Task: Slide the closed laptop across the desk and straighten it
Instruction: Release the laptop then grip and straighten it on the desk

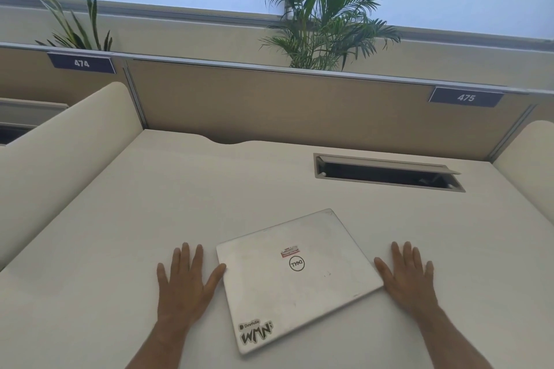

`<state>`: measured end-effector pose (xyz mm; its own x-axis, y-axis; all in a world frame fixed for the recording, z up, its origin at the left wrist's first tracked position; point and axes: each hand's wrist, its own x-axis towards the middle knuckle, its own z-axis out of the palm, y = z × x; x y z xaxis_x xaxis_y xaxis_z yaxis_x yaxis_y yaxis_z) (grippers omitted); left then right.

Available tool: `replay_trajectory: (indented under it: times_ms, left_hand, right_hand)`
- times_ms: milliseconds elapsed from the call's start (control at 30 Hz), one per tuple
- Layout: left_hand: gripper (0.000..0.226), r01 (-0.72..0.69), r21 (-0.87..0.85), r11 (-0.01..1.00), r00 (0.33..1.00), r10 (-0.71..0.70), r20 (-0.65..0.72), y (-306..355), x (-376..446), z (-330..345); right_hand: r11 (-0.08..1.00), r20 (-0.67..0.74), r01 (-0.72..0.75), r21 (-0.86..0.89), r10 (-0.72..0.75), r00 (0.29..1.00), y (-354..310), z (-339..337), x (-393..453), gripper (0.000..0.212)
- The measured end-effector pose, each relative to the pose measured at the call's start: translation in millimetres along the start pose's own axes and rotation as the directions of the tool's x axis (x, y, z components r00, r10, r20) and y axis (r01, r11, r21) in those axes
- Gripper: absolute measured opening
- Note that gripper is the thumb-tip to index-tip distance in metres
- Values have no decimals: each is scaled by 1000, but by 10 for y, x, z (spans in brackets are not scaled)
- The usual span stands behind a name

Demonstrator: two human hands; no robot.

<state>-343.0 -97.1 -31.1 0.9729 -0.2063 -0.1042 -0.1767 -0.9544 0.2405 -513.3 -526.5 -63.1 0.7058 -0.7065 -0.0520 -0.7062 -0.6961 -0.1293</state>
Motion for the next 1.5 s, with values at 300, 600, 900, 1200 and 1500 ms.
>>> replay_trajectory:
  times_ms: [300, 600, 900, 1200, 1500]
  left_hand:
    - [112, -36, -4, 999, 997, 36, -73, 2, 103, -91]
    - [58, -71, -58, 996, 997, 68, -44, 293, 76, -199]
    - [60, 177, -170, 969, 984, -168, 64, 598, 86, -128]
    - [70, 291, -288, 912, 950, -240, 200, 684, 203, -240]
    - [43, 357, -506, 785, 924, -216, 317, 723, 416, -397]
  right_hand:
    - [984, 22, -111, 136, 109, 994, -172, -232, 142, 64]
    - [956, 42, -10, 294, -2, 999, -763, -375, 203, 46]
    - [925, 152, -160, 344, 113, 982, -1230, -483, 138, 49]
    - [840, 326, -374, 393, 253, 911, -1357, -618, 117, 46]
    - [762, 378, -447, 469, 284, 881, -1303, -647, 22, 29]
